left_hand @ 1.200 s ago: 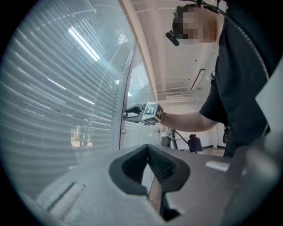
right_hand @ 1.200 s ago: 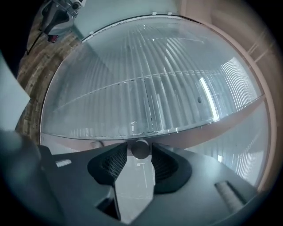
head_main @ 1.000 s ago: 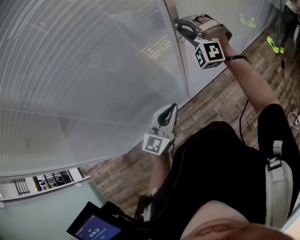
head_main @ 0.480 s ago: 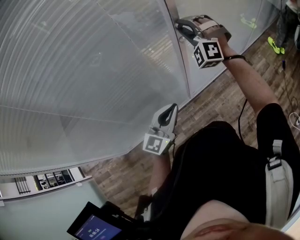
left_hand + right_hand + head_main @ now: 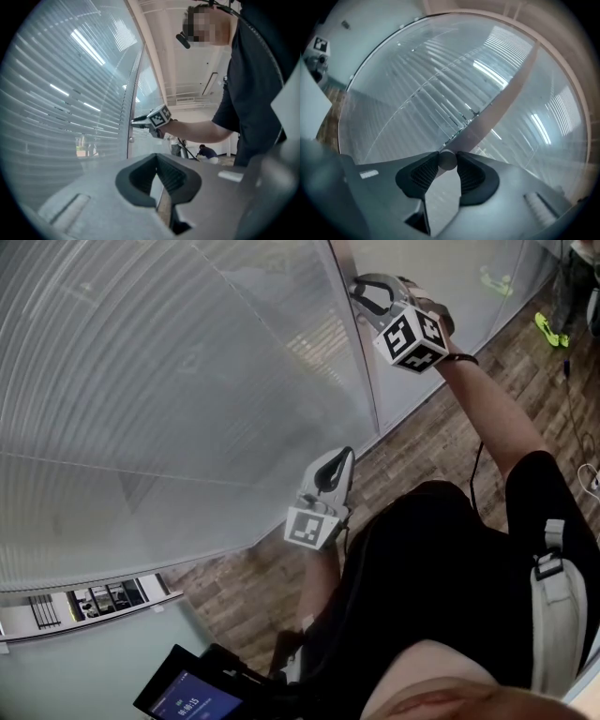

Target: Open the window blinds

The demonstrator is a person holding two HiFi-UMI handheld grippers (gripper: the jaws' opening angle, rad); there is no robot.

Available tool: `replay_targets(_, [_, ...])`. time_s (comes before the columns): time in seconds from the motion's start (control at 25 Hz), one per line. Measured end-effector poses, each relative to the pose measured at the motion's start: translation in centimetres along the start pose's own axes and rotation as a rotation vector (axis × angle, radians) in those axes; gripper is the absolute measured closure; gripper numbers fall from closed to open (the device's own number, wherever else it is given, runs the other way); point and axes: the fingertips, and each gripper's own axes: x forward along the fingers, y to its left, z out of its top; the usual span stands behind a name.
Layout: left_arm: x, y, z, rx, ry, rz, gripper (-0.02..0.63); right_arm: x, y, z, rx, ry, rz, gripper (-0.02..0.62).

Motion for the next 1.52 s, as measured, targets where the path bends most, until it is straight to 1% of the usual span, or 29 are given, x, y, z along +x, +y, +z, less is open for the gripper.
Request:
replay_targets(0.2, [0.2,0.0,0.1,0.005,0.0,-0.005,0.603,0.0,-0.4,-0.4,0.276,-0.017,0.013,0.466])
replay_targets(0.36, [0.3,0.0,0.1,0.008,0.003,-0.007,0.603,0.3,-0.5,-0.6,0.511,-0.055,0.046,0.466])
replay_targets(0.56, [0.3,-0.2,-0.1,0.007,0.01,-0.007,0.603,0.4,-0.9,-1.1,0.76,-0.085,0.098,0.466])
replay_targets(0.64, [0.3,-0.2,-0.1,0.009,0.008,-0.01,0.603,0.4,-1.0,-0.9,0.831,-0.094,0.108,0.466])
replay_targets(0.76, [0.3,-0.3,0.1,0.011,0.003,-0.012,0.603,0.4,-1.1,-0.8,0.879,-0.098,0.103,0.466])
replay_targets(0.92, [0.3,-0.3,0.0,0.011,0.012,-0.012,0.603,0.5,-1.2,-0.8,0.982,-0.114,0.103,0.466])
replay_targets(1.08, [0.1,-0.3,-0.1,0.013,0.009,-0.01,0.603,0.5,-1.1,-0.8,0.991,-0.116,0.093,0.469])
replay_targets(1.32, [0.1,-0.2,0.0,0.015,0.009,-0.002,0.603,0.6,-1.1,-0.8,0.944,-0.125,0.093,0.47])
replay_targets(1.4, [-0.1,-0.2,0.0,0.014,0.01,0.002,0.603,0.4,-1.2,-0.8,0.897,-0.137,0.092,0.46])
replay_targets(1.44, [-0.1,-0.2,-0.1,0.013,0.012,0.004,0.603,0.3,-1.3,-0.8,0.859,-0.141,0.087,0.452])
replay_targets(1.52, [-0.2,0.0,-0.2,0.012,0.014,0.008,0.603,0.1,-1.1,-0.7,0.743,-0.139,0.077,0.417])
